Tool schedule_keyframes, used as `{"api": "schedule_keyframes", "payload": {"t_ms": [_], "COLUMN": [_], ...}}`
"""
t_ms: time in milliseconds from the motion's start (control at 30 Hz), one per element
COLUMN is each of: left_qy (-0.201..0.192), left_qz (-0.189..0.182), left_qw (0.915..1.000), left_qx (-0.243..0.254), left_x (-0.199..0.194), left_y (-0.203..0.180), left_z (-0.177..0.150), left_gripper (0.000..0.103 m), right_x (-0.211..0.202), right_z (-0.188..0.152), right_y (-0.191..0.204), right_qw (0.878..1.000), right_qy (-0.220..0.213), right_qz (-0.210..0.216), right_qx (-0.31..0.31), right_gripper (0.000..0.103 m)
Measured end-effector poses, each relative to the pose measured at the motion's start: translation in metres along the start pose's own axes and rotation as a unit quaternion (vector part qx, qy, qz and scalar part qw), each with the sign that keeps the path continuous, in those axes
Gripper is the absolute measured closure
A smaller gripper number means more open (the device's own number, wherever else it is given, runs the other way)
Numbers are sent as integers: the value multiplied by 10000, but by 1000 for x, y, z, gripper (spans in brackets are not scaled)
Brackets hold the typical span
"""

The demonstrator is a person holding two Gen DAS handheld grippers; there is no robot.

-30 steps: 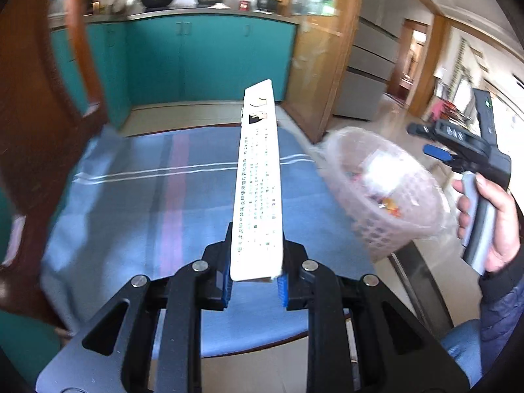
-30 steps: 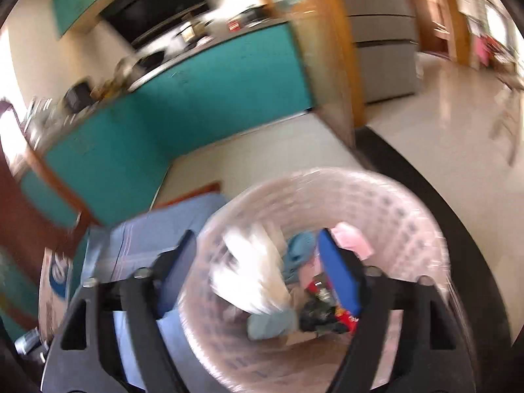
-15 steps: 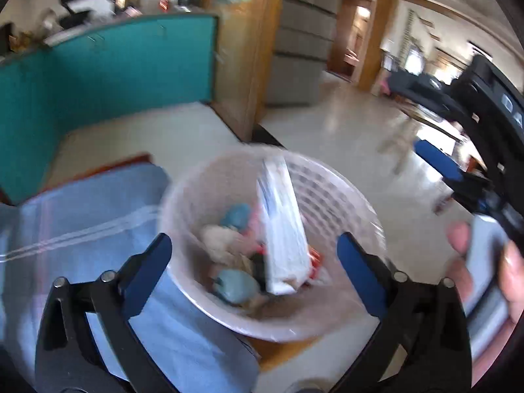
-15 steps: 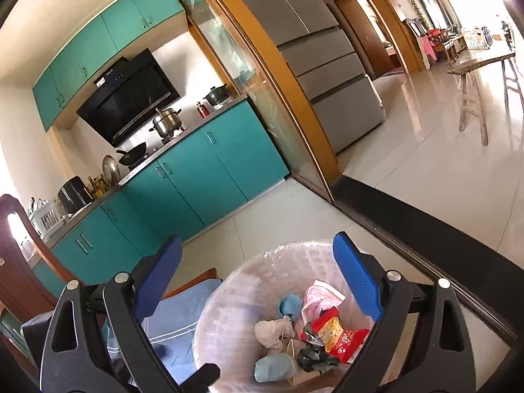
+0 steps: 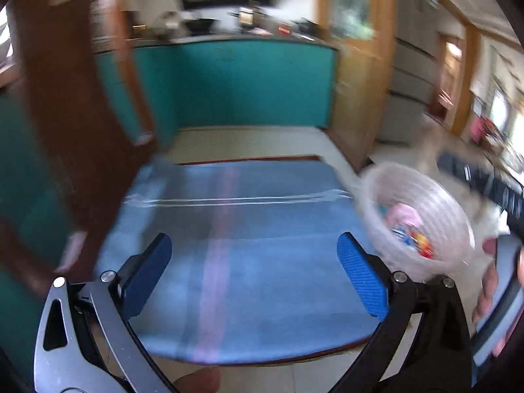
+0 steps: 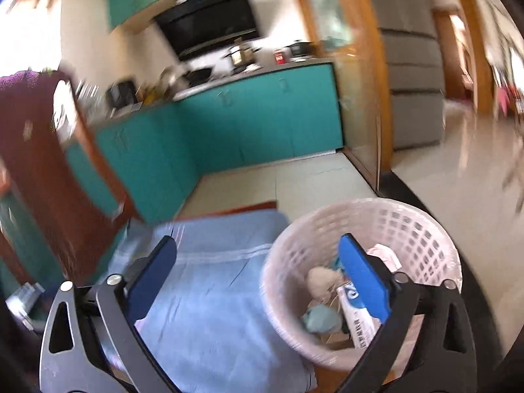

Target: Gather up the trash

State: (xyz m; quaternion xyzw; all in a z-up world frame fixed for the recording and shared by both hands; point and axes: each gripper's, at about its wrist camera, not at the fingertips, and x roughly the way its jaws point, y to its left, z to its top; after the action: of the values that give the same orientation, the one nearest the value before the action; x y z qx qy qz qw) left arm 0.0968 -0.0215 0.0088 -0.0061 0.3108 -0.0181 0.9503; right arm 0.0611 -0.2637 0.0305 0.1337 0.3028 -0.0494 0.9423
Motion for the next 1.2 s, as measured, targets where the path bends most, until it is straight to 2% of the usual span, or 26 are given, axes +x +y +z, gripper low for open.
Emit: {"api": "schedule_keyframes", "payload": {"t_ms": [67,133,233,400,800,1200], "left_qy": [48,168,301,402,372,333], "left_qz": [80,118,302,277,167,157], "left_qw": [9992,9981,9982,9987,9991,9993], "left_qx": [-376,-584,-418,-140,-113,-119], "left_x": [-4,-5,7,10,-1,-3], "left_y": [26,44,48,34,30,30], "left_z": [-5,-11,-21,-27,-31,-29], "left_gripper": [3,3,3,3,3,3], "right_x": [6,10,15,12,17,17], "right_z": [-10,-18,-34,-57,-61,-62], "right_y": [25,35,41,52,56,56], "right_qw": [9990,9978,9962,9939,9945,9944], "right_qy": [202,438,816,1049,933,926], "right_qz": [-80,-129,-53,-71,-261,-268], "right_qx": [-386,-479,-299,-342,-396,-425], "right_gripper": [3,3,3,3,3,3]}}
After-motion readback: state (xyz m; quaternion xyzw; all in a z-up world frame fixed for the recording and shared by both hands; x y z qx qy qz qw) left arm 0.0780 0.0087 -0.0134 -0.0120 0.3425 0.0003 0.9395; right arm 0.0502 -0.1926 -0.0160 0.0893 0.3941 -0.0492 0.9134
